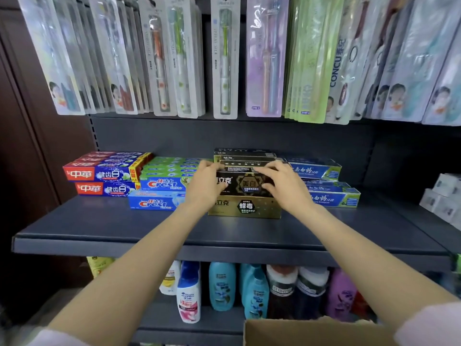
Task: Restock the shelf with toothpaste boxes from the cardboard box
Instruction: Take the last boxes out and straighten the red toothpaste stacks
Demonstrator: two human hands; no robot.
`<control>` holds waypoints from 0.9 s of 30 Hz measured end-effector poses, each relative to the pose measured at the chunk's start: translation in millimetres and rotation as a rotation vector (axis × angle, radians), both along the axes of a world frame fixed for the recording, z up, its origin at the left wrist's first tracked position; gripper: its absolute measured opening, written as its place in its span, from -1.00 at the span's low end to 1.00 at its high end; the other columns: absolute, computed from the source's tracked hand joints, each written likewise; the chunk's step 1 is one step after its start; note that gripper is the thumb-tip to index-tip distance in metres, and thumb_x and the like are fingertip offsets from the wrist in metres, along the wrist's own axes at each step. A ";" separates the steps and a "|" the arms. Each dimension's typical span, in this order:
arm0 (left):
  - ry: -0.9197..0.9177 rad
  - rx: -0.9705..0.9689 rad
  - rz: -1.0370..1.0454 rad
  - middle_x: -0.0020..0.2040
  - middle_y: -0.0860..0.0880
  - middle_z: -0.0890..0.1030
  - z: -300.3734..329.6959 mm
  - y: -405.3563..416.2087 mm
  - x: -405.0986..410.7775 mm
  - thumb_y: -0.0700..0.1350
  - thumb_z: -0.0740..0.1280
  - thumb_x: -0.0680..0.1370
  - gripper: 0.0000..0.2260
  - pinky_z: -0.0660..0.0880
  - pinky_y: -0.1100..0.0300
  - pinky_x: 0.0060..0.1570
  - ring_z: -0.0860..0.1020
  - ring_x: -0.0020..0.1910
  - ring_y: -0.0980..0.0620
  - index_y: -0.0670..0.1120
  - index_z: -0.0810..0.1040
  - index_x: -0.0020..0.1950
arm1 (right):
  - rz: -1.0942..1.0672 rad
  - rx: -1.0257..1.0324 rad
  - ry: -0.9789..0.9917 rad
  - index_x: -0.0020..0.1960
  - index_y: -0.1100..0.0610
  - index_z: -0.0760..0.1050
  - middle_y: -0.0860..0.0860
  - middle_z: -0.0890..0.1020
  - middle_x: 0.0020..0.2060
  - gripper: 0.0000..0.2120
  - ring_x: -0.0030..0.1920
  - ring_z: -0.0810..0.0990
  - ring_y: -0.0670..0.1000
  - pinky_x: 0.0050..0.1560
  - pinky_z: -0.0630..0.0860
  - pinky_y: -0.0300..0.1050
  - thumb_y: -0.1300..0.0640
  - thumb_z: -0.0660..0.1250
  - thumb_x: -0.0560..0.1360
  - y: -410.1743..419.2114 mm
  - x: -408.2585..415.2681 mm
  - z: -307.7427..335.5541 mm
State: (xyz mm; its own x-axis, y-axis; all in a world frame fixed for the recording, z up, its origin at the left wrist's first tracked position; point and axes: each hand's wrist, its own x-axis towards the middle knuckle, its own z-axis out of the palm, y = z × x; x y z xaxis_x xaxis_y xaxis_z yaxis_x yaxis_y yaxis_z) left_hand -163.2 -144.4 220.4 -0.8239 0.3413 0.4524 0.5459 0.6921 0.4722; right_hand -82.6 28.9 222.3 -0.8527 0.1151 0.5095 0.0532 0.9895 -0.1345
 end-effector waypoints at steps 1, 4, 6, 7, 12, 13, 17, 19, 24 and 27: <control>0.009 -0.009 0.002 0.35 -0.06 0.37 -0.1 -0.1 0.9 -0.12 0.37 0.52 -0.55 0.41 0.07 0.23 0.44 0.27 -0.06 -0.05 0.40 0.40 | 0.004 0.000 -0.007 0.43 -0.06 0.31 0.00 0.40 0.33 -0.53 0.35 0.35 0.04 0.30 0.38 -0.02 0.12 0.28 0.55 0.3 0.2 0.7; 0.125 -0.093 0.060 0.35 -0.06 0.35 -2.7 0.5 7.0 -0.09 0.36 0.51 -0.56 0.40 0.00 0.24 0.38 0.30 -0.10 -0.02 0.39 0.38 | 0.006 -0.023 -0.006 0.43 -0.03 0.32 0.00 0.39 0.35 -0.51 0.36 0.33 0.04 0.34 0.36 -0.03 0.11 0.31 0.53 -1.3 2.4 1.4; 0.266 -0.131 0.110 0.33 -0.05 0.35 -4.0 1.7 16.3 -0.09 0.34 0.51 -0.59 0.36 0.01 0.19 0.35 0.28 -0.10 -0.02 0.38 0.35 | 0.008 -0.061 0.059 0.40 0.01 0.36 0.00 0.40 0.34 -0.54 0.36 0.32 0.02 0.32 0.36 -0.05 0.11 0.32 0.52 -3.9 9.7 0.6; 0.327 -0.135 0.100 0.30 -0.06 0.37 -4.0 2.8 22.3 -0.09 0.33 0.52 -0.62 0.34 0.03 0.16 0.35 0.25 -0.10 -0.03 0.39 0.33 | 0.014 -0.075 0.098 0.38 0.02 0.39 -0.01 0.41 0.31 -0.58 0.33 0.34 0.01 0.28 0.39 -0.07 0.12 0.31 0.53 -5.5 15.3 -0.3; 0.240 -0.120 -0.105 0.13 -0.03 0.46 -13.0 10.4 63.2 -0.10 0.29 0.53 -0.75 0.42 0.07 -0.07 0.48 0.12 -0.05 -0.06 0.44 0.21 | 0.042 -0.318 0.180 0.09 0.00 0.56 -0.08 0.60 -0.11 -0.82 -0.04 0.58 -0.01 -0.02 0.55 -0.02 0.09 0.26 0.51 -14.7 57.5 -7.8; 0.187 -0.140 -0.126 0.11 -0.02 0.47 -17.8 11.8 73.3 -0.09 0.29 0.53 -0.76 0.43 0.09 -0.08 0.50 0.10 -0.03 -0.05 0.44 0.19 | 0.048 -0.372 0.148 0.05 -0.01 0.57 -0.09 0.61 -0.17 -0.84 -0.07 0.59 0.00 -0.05 0.55 -0.02 0.08 0.26 0.51 -15.4 68.1 -11.2; -0.014 -0.163 -0.148 -0.05 0.06 0.57 -42.7 13.6 113.3 -0.05 0.33 0.51 -0.82 0.41 0.15 -0.10 0.54 0.03 0.01 -0.04 0.51 0.09 | 0.090 -0.411 -0.091 0.03 0.00 0.58 -0.01 0.67 -0.08 -0.84 -0.01 0.60 0.04 -0.04 0.56 0.01 0.05 0.25 0.51 -12.2 105.3 -37.3; -0.151 -0.189 -0.142 -0.14 0.08 0.57 -64.6 13.9 134.2 -0.05 0.35 0.50 -0.85 0.47 0.13 -0.09 0.57 -0.02 0.00 -0.04 0.54 0.04 | 0.104 -0.401 -0.208 0.00 0.01 0.59 0.02 0.67 -0.05 -0.84 0.02 0.60 0.08 -0.05 0.56 0.01 0.07 0.25 0.51 -8.9 124.3 -60.4; -0.442 -0.310 -0.078 0.09 -0.07 0.62 -136.4 6.6 184.6 -0.09 0.34 0.50 -0.81 0.48 0.11 0.07 0.55 0.14 -0.08 -0.07 0.54 0.10 | 0.143 -0.397 -0.522 0.01 0.06 0.61 0.07 0.69 -0.04 -0.82 0.02 0.62 0.10 0.02 0.53 -0.05 0.12 0.27 0.48 -8.0 167.3 -138.8; -0.558 -0.389 0.000 0.26 -0.22 0.42 -182.4 -4.0 211.9 -0.07 0.35 0.51 -0.55 0.39 0.03 0.18 0.41 0.27 -0.20 -0.22 0.35 0.32 | 0.150 -0.455 -0.695 -0.03 0.05 0.63 0.08 0.68 -0.04 -0.84 0.03 0.63 0.10 0.07 0.53 -0.06 0.15 0.30 0.45 -14.4 188.7 -190.5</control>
State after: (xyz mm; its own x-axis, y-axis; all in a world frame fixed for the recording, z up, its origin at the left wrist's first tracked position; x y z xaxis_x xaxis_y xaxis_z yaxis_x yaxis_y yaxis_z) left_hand 48.7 -148.4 38.0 -0.8982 0.3936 -0.1959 0.2934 0.8684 0.3997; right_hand 106.1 14.5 31.8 -0.9778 0.0428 -0.2051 0.1435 0.8501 -0.5067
